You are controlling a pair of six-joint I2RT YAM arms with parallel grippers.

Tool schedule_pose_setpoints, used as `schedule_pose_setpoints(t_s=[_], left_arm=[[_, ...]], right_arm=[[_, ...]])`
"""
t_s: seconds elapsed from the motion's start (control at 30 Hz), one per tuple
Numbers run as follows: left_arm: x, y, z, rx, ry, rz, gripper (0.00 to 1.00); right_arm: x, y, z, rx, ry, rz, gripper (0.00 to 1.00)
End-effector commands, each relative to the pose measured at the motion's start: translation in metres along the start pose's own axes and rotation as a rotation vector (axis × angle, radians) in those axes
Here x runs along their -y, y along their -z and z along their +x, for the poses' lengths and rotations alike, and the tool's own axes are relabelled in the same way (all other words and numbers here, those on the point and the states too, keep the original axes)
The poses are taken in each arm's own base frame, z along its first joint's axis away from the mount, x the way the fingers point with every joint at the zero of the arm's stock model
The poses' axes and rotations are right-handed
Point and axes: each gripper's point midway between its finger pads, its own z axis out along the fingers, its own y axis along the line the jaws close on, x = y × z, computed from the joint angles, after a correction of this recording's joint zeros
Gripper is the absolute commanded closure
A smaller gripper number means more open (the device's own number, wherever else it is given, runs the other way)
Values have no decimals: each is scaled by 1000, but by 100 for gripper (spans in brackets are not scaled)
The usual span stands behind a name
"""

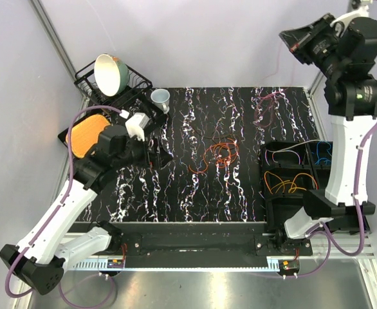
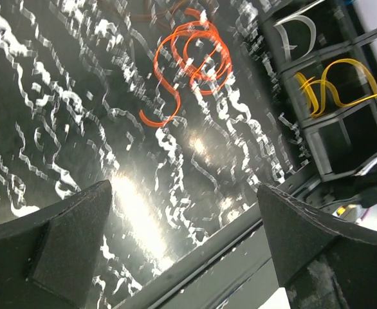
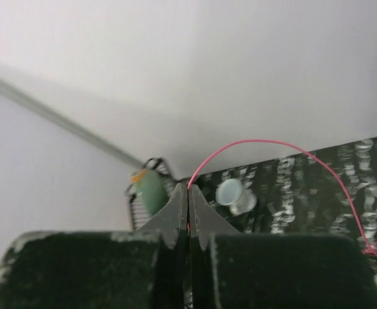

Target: Untangle the cables

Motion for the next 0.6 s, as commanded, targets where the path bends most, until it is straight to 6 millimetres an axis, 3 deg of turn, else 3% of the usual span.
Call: schedule_pose_setpoints(t_s=[0.0, 0.03, 0.23, 0.43, 0.57], left_arm=[[-9, 4, -4, 49, -17, -41, 1], [-11, 2, -2, 43, -21, -47, 1], [-25, -8, 20, -9, -19, -83, 1], [-38, -11, 40, -38, -19, -115, 1], [-40, -10, 48, -52, -16, -116, 1]], right_arm=[[33, 46, -36, 173, 144, 260, 100], [49, 56, -48, 237, 157, 361, 100], [79, 113, -84, 424, 262, 634, 100], [89, 167, -113, 569, 336, 832, 100], [95, 194, -120, 618, 367, 933, 100]])
